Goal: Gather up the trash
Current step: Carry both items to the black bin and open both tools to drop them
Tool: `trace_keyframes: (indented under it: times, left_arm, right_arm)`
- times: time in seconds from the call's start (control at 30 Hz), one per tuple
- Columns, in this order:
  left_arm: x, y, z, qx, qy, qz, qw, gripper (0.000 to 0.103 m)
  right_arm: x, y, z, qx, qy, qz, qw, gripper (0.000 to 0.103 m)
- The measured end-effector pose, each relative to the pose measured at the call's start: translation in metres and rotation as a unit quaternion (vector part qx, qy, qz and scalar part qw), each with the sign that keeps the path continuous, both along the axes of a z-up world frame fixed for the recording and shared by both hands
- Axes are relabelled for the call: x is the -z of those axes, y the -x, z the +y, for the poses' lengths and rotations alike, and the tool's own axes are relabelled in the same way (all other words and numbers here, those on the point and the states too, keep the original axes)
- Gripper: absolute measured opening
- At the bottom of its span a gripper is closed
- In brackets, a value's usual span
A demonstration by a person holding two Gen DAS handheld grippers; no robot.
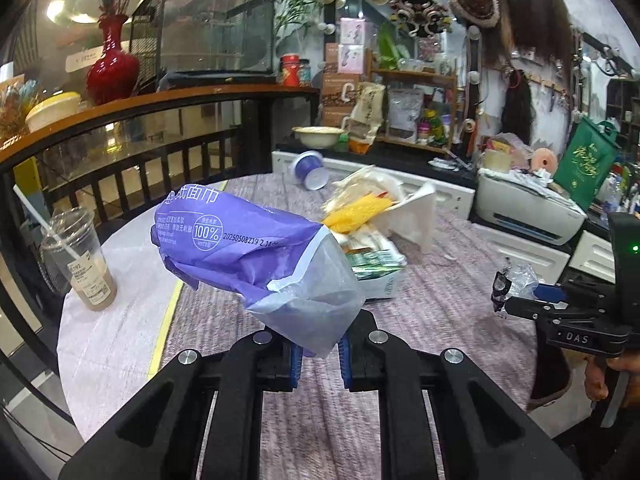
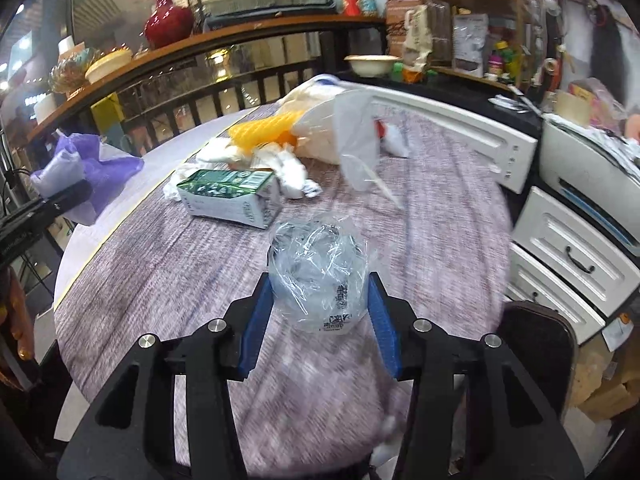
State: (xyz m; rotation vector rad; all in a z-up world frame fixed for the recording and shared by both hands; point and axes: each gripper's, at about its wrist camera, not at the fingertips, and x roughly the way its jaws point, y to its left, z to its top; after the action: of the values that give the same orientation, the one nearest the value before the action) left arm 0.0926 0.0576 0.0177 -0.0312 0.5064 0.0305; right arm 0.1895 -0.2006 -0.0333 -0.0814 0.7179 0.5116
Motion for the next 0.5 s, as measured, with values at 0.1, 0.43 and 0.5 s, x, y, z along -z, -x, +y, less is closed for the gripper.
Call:
trace_keyframes:
  times: [0.1, 0.43, 0.5]
  left_arm:
    - [-0.008, 0.005, -0.019, 0.028, -0.001, -0.012, 0.9995, 0.015]
    - [-0.015, 0.002, -0.096, 0.133, 0.006, -0.023, 0.9908, 0.014]
    - [-0.013, -0.002, -0.116, 0.154, 0.003, -0.024, 0.9877, 0.014]
  right_arm:
    - [-0.003, 0.008, -0.032, 0.029, -0.008, -0.007, 1.0, 0.048]
    - [0.028, 0.017, -0.132, 0.154, -0.017, 0.021, 0.988, 0.048]
    - [0.04, 0.017, -0.147, 0.178, -0.016, 0.03, 0.983, 0.048]
